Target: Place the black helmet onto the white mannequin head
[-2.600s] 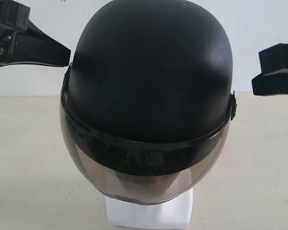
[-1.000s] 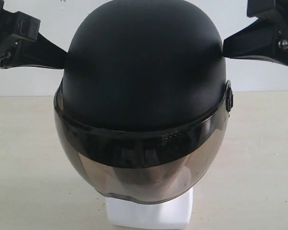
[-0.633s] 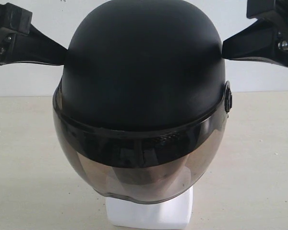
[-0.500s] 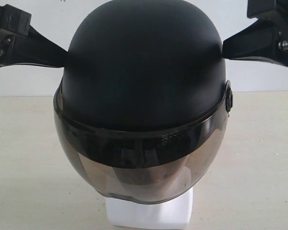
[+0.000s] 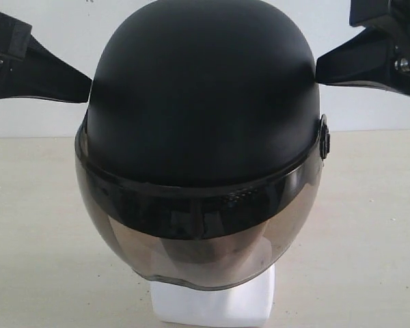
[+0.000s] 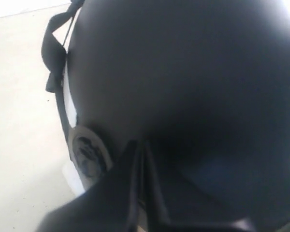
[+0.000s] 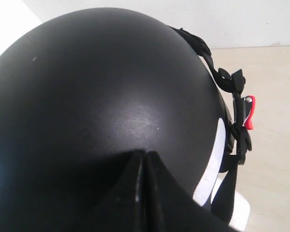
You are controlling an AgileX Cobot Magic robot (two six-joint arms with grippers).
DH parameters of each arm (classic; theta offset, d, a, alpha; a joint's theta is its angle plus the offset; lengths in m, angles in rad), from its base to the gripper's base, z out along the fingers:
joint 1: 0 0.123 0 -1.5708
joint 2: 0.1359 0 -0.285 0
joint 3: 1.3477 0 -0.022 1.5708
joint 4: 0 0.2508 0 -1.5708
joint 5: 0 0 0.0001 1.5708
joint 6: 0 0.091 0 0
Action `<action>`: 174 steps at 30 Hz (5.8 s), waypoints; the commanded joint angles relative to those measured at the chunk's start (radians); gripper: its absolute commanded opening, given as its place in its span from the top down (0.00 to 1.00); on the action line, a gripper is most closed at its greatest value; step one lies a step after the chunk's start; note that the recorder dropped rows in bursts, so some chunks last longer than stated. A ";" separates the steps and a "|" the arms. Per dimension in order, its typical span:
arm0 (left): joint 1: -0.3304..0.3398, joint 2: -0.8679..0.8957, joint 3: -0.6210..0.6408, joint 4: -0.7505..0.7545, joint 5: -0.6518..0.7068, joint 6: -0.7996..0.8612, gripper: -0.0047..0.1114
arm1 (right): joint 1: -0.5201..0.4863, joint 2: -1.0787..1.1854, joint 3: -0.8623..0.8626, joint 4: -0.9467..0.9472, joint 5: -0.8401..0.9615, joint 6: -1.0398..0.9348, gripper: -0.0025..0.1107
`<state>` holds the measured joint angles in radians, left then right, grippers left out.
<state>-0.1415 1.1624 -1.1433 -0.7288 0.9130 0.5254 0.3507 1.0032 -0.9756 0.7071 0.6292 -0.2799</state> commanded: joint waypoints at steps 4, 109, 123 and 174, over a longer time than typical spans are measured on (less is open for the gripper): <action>-0.008 -0.065 0.003 0.068 0.002 -0.039 0.92 | 0.008 -0.048 -0.003 -0.049 0.015 0.016 0.98; -0.008 -0.484 0.228 -0.043 0.203 -0.175 0.92 | 0.008 -0.353 0.165 -0.267 0.325 0.035 0.98; -0.011 -0.612 0.230 -0.040 0.205 -0.175 0.92 | 0.008 -0.353 0.165 -0.267 0.314 0.035 0.98; 0.164 -1.162 1.143 0.674 -0.678 -0.618 0.92 | 0.008 -0.353 0.165 -0.267 0.319 0.035 0.98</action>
<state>0.0339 0.0039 -0.0041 -0.1283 0.1692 -0.1137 0.3585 0.6543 -0.8154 0.4429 0.9462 -0.2417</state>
